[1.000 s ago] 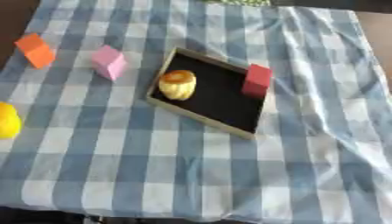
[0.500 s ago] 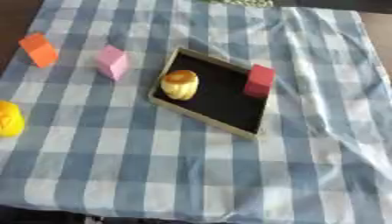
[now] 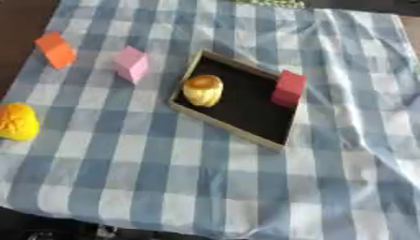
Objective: Pick up objects on the table and place them in the box.
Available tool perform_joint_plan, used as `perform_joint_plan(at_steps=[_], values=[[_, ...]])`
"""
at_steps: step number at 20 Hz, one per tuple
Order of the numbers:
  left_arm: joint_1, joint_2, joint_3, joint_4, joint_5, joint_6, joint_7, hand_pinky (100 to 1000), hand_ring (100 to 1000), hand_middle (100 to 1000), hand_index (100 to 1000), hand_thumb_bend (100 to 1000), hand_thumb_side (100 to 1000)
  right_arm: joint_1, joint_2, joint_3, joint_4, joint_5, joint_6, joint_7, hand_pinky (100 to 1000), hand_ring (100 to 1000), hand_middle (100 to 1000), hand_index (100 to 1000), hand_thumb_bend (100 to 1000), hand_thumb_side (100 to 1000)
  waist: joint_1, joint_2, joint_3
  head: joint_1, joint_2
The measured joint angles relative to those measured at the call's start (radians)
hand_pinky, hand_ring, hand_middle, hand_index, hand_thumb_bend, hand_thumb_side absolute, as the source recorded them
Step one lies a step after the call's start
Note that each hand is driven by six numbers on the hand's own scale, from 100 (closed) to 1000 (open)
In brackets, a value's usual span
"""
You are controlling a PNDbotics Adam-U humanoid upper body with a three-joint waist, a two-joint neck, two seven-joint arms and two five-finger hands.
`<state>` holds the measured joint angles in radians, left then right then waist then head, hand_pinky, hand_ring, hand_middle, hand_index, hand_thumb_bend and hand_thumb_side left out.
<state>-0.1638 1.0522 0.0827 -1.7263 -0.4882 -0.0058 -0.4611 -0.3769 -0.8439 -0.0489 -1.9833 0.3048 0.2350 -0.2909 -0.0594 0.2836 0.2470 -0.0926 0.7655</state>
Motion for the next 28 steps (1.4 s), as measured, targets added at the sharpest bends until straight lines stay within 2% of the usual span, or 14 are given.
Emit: perform_joint_plan(at_steps=[11, 21, 28], values=[[-0.002, -0.006, -0.018, 0.023, 0.002, 0.011, -0.032, 978, 915, 824, 928, 701, 276, 0.017, 0.022, 0.001, 0.000, -0.008, 0.016, -0.002, 804, 773, 592, 735, 257, 323, 0.000, 0.000, -0.009, 0.004, 0.000], [-0.015, -0.044, -0.070, 0.071, -0.004, 0.018, -0.112, 974, 916, 830, 938, 698, 272, 0.017, 0.039, 0.007, 0.000, -0.017, 0.024, -0.005, 802, 769, 586, 729, 255, 323, 0.001, 0.000, -0.020, 0.067, 0.000], [-0.045, -0.080, -0.102, 0.127, -0.048, 0.018, -0.114, 946, 894, 815, 928, 623, 259, 0.017, 0.049, 0.012, 0.000, -0.026, 0.025, -0.006, 801, 765, 582, 725, 256, 323, 0.001, 0.000, -0.028, 0.089, 0.000]])
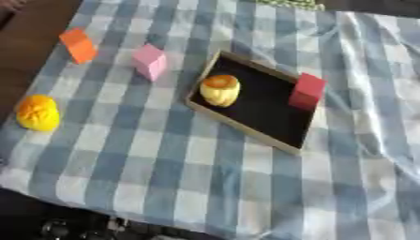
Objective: Pick up objects on the table and place them in the box.
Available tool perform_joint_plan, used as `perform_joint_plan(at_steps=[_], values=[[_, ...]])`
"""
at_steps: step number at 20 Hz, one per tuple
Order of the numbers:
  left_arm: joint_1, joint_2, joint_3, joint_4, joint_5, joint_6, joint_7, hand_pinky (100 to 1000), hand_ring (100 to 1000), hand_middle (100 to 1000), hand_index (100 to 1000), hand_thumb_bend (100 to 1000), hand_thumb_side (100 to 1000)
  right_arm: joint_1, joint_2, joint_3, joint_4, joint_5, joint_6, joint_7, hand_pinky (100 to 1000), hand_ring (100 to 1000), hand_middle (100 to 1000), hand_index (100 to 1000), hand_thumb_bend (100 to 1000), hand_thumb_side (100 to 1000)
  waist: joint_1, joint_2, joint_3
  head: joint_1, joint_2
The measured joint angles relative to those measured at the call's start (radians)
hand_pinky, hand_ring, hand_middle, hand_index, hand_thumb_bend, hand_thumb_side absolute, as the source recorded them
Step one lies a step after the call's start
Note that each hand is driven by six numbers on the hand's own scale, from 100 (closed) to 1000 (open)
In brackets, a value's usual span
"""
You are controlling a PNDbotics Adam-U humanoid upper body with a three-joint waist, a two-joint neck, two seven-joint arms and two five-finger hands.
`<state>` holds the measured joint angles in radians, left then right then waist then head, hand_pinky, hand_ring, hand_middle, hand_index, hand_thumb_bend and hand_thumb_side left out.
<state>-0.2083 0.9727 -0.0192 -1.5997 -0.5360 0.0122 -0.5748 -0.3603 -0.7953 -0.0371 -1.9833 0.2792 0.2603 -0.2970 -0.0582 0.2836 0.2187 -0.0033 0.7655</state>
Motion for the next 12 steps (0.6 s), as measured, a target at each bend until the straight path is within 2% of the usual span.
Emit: perform_joint_plan(at_steps=[3, 5, 6, 10, 12], values=[[-0.018, -0.014, -0.011, 0.015, -0.004, -0.003, 0.017, 928, 878, 802, 910, 575, 258, 0.000, 0.004, 0.001, 0.000, -0.003, 0.000, 0.000, 801, 765, 581, 724, 256, 323, 0.000, 0.000, -0.003, 0.000, 0.000], [-0.026, -0.020, -0.016, 0.021, -0.002, -0.003, 0.024, 915, 867, 794, 899, 546, 230, 0.000, 0.007, 0.001, 0.000, -0.006, 0.001, 0.000, 801, 764, 581, 724, 256, 323, 0.000, 0.000, -0.004, 0.000, 0.000], [-0.030, -0.023, -0.017, 0.023, -0.002, -0.002, 0.025, 906, 858, 791, 895, 528, 189, 0.000, 0.007, 0.002, 0.000, -0.008, 0.001, -0.001, 801, 764, 580, 723, 256, 323, 0.000, 0.000, -0.004, 0.000, 0.000], [-0.042, -0.023, -0.026, 0.039, -0.018, 0.003, 0.026, 892, 848, 787, 892, 541, 138, 0.000, 0.009, 0.006, 0.000, -0.011, 0.001, -0.001, 800, 763, 578, 722, 254, 326, 0.000, 0.000, -0.006, 0.001, 0.000], [-0.048, -0.025, -0.029, 0.048, -0.034, 0.005, 0.029, 888, 845, 784, 891, 537, 145, 0.000, 0.011, 0.007, 0.000, -0.013, 0.001, -0.001, 801, 762, 577, 721, 253, 327, 0.000, 0.000, -0.007, 0.001, 0.000]])
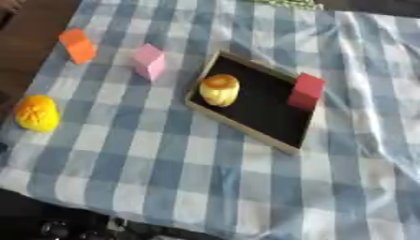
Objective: Pick up objects on the table and place them in the box.
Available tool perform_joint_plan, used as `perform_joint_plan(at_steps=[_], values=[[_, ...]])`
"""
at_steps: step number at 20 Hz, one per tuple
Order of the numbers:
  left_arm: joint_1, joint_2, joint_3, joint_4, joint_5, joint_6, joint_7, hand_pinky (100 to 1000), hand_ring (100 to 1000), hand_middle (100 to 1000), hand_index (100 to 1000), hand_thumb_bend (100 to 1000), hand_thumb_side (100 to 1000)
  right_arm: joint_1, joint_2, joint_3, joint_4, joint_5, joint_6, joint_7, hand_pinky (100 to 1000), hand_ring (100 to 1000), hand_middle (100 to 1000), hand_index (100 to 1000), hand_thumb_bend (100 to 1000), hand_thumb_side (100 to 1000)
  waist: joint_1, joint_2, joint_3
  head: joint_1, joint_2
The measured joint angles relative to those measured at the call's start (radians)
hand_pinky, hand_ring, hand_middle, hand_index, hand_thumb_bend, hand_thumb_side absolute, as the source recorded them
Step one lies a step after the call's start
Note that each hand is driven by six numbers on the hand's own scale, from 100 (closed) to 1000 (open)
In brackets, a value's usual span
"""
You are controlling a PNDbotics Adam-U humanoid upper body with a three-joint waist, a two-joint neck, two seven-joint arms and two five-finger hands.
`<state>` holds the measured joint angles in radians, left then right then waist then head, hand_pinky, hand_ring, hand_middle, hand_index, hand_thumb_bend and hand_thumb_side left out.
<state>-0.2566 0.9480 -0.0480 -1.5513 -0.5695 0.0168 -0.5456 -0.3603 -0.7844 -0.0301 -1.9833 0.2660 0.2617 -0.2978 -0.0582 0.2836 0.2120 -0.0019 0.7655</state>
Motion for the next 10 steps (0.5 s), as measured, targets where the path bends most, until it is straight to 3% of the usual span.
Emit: perform_joint_plan(at_steps=[6, 10], values=[[-0.029, -0.025, -0.018, 0.031, -0.003, -0.001, 0.019, 883, 842, 780, 914, 527, 259, 0.000, 0.007, 0.005, 0.000, -0.005, 0.002, 0.002, 802, 761, 576, 720, 251, 328, 0.000, 0.003, -0.003, 0.000, 0.000], [-0.064, -0.039, -0.028, 0.043, 0.013, 0.000, 0.041, 873, 833, 772, 895, 523, 225, 0.000, 0.012, 0.006, 0.000, -0.007, 0.004, 0.007, 802, 761, 574, 720, 256, 323, 0.000, 0.005, -0.007, 0.000, 0.000]])
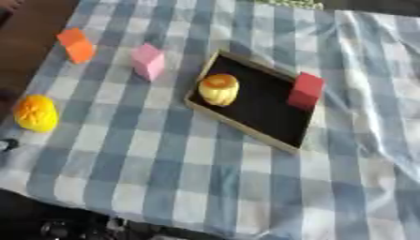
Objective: Pick up objects on the table and place them in the box.
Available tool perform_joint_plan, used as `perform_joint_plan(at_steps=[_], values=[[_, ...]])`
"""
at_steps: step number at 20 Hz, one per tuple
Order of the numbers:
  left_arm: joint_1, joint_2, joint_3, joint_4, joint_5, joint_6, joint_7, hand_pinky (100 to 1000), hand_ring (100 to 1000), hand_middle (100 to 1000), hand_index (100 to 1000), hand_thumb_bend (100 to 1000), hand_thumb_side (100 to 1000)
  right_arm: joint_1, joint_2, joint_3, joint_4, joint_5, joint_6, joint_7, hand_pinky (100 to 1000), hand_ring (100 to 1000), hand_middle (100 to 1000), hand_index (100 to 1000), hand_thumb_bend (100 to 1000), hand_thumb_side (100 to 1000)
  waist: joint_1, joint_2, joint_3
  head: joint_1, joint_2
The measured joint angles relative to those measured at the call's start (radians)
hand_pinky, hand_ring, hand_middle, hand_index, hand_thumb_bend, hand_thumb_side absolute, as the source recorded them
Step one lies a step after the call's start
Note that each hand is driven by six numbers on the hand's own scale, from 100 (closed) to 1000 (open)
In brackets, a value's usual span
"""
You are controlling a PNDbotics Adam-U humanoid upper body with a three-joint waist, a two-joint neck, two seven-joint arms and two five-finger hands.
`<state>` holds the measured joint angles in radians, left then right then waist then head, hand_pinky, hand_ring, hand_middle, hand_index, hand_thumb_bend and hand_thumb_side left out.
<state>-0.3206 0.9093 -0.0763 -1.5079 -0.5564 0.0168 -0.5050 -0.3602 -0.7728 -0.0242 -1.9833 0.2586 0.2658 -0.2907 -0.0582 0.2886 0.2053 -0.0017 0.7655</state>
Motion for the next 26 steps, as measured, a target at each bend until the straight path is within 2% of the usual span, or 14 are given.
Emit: perform_joint_plan(at_steps=[9, 12, 16, 21, 26], values=[[-0.069, -0.035, -0.042, 0.062, -0.016, -0.008, 0.023, 842, 786, 726, 846, 467, 176, -0.001, 0.012, 0.001, 0.000, -0.012, -0.002, 0.010, 802, 760, 566, 719, 250, 333, 0.001, 0.006, -0.006, 0.002, 0.000], [-0.078, -0.046, -0.051, 0.073, -0.014, -0.021, 0.017, 825, 763, 696, 818, 394, 100, -0.001, 0.013, 0.001, 0.000, -0.015, -0.004, 0.013, 801, 760, 565, 719, 248, 336, 0.001, 0.007, -0.006, 0.001, 0.000], [-0.084, -0.052, -0.056, 0.071, 0.001, -0.032, 0.020, 808, 735, 651, 771, 282, 100, -0.001, 0.015, 0.007, 0.000, -0.019, -0.006, 0.014, 802, 760, 565, 719, 246, 339, 0.001, 0.007, -0.006, 0.000, 0.000], [-0.083, -0.056, -0.051, 0.003, 0.015, -0.029, 0.029, 783, 694, 604, 725, 220, 100, -0.001, 0.019, 0.007, 0.000, -0.023, -0.004, 0.016, 802, 760, 565, 719, 246, 341, 0.001, 0.007, -0.003, -0.012, 0.000], [-0.083, -0.049, -0.018, -0.126, 0.014, -0.008, 0.054, 781, 684, 597, 717, 239, 100, 0.000, 0.020, 0.007, 0.000, -0.024, -0.005, 0.017, 803, 760, 565, 719, 246, 342, 0.001, 0.007, 0.000, -0.037, 0.000]])
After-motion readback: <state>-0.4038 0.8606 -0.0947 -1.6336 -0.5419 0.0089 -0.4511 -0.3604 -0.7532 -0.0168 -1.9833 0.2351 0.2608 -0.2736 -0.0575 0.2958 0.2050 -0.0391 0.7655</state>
